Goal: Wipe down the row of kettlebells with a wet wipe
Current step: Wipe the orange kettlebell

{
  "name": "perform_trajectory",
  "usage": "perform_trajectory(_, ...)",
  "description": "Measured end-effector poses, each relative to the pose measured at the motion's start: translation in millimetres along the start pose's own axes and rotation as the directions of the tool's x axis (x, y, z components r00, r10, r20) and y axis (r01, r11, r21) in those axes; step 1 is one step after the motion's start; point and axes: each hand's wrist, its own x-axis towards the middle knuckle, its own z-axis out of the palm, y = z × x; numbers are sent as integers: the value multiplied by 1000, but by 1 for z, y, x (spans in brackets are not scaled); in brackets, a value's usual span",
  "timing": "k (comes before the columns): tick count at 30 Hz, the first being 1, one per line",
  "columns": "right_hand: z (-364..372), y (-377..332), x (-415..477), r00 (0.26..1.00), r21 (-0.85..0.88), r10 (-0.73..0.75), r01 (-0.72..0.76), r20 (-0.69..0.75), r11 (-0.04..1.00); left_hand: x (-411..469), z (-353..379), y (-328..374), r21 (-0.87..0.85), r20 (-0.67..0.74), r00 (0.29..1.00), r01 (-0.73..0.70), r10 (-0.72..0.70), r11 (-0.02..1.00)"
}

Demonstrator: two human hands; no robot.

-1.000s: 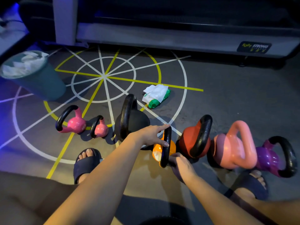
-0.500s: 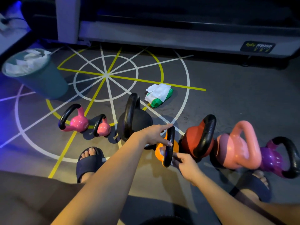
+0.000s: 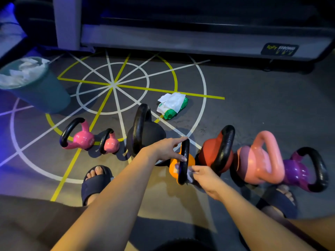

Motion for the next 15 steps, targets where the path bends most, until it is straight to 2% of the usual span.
perform_trajectory(2, 4, -2, 0, 997, 290, 47, -29, -55, 957, 1, 1, -1, -11, 2, 1000, -6, 6, 1000)
perform_trajectory(3, 7, -2, 2, 995, 338, 63, -33, -79, 941, 1, 0, -1, -16, 1, 1000, -8, 8, 1000)
perform_trajectory(4, 9, -2, 3, 994, 311, 56, -25, -93, 950, 2, 0, -2, -18, 0, 1000, -10, 10, 1000)
perform_trajectory(5, 9, 0, 4, 996, 228, 25, -4, -86, 974, 2, 0, -2, -18, 0, 1000, -11, 11, 1000)
perform_trajectory(7, 6, -1, 0, 999, -71, -21, 18, -49, 997, 2, -1, -4, -30, 5, 1000, -12, 12, 999)
perform_trajectory(9, 3, 0, -4, 998, -353, -53, 42, -21, 934, 3, 0, -4, -45, 9, 1000, -9, 9, 999)
perform_trajectory(11, 2, 6, 0, 996, -538, -87, 61, -23, 841, 3, 2, -2, -55, 10, 1000, -9, 10, 998)
perform_trajectory(13, 5, 4, 1, 995, -627, -87, 35, -53, 779, 3, 3, -2, -56, 5, 1000, -11, 11, 998)
perform_trajectory(14, 7, 2, 1, 995, -589, -84, 31, -62, 807, 3, 3, -3, -54, 3, 1000, -13, 13, 998)
perform_trajectory(15, 8, 0, 1, 996, -475, -78, 46, -46, 879, 3, 2, -4, -51, 2, 1000, -15, 16, 999)
